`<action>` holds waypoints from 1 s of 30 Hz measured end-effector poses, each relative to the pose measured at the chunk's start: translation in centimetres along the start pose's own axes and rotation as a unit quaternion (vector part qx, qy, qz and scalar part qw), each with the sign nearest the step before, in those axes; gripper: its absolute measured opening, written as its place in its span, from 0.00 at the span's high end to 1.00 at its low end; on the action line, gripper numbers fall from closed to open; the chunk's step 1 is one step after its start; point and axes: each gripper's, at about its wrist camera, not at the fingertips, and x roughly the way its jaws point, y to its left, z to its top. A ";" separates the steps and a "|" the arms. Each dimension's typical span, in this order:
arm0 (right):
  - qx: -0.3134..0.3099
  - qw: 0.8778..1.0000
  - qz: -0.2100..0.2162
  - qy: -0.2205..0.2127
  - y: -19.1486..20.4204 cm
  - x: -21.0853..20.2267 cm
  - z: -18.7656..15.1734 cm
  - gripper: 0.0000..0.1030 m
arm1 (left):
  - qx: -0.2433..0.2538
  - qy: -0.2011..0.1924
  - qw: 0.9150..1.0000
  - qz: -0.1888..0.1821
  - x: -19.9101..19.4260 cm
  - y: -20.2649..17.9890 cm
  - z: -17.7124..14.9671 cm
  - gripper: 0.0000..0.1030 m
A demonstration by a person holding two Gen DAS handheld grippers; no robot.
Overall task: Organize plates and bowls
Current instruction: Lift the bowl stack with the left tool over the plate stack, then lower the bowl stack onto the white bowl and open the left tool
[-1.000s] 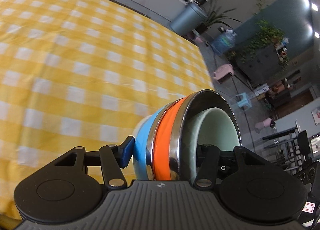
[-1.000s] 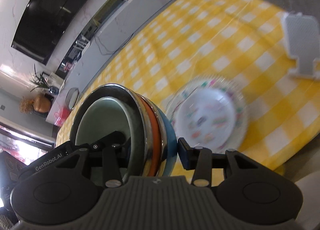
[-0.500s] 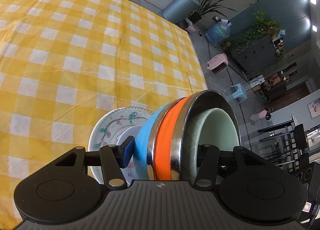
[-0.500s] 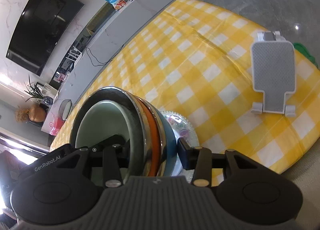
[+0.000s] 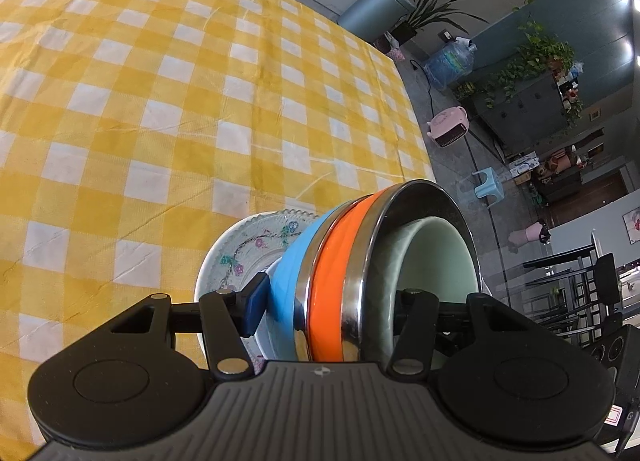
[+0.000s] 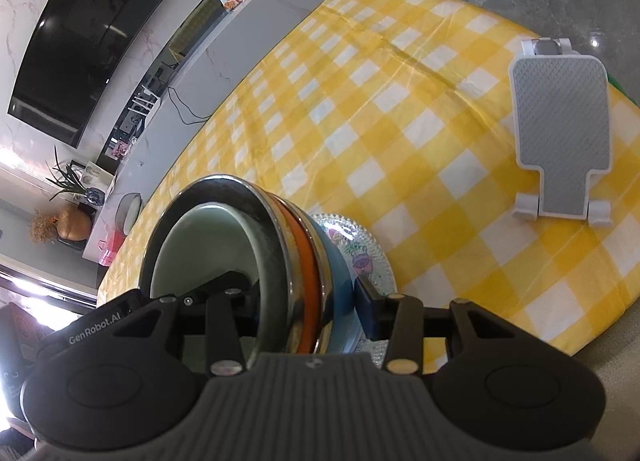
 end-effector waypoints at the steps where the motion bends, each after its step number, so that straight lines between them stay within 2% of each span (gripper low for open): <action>1: -0.001 1.000 -0.002 0.001 0.0 0.0 -0.1 0.59 | -0.002 0.001 1.000 0.000 0.0 0.1 0.0 0.41; 8: -0.022 1.000 -0.019 -0.001 0.7 0.6 -0.2 0.59 | -0.001 0.000 1.000 0.001 0.2 0.5 -0.2 0.41; 16: -0.028 0.999 -0.020 -0.011 0.7 0.5 -0.2 0.57 | 0.002 0.000 1.000 0.005 0.2 0.5 -0.1 0.40; 19: -0.029 0.999 -0.010 -0.013 0.7 0.4 -0.2 0.51 | 0.009 -0.006 1.000 0.015 0.1 0.3 -0.1 0.41; 22: -0.030 0.999 -0.004 -0.019 0.8 0.2 -0.3 0.50 | 0.018 -0.009 1.000 0.020 0.0 0.1 -0.1 0.41; 23: -0.030 0.999 -0.003 -0.021 0.8 0.1 -0.3 0.50 | 0.021 -0.010 0.999 0.021 0.0 0.0 -0.2 0.39; 26: -0.028 0.999 0.003 -0.024 0.7 -0.1 -0.3 0.38 | 0.027 -0.015 0.999 0.020 -0.2 -0.2 -0.2 0.33; 30: -0.033 0.999 0.002 -0.027 0.9 -0.1 -0.3 0.32 | 0.030 -0.035 0.999 0.025 -0.9 -0.5 -0.3 0.29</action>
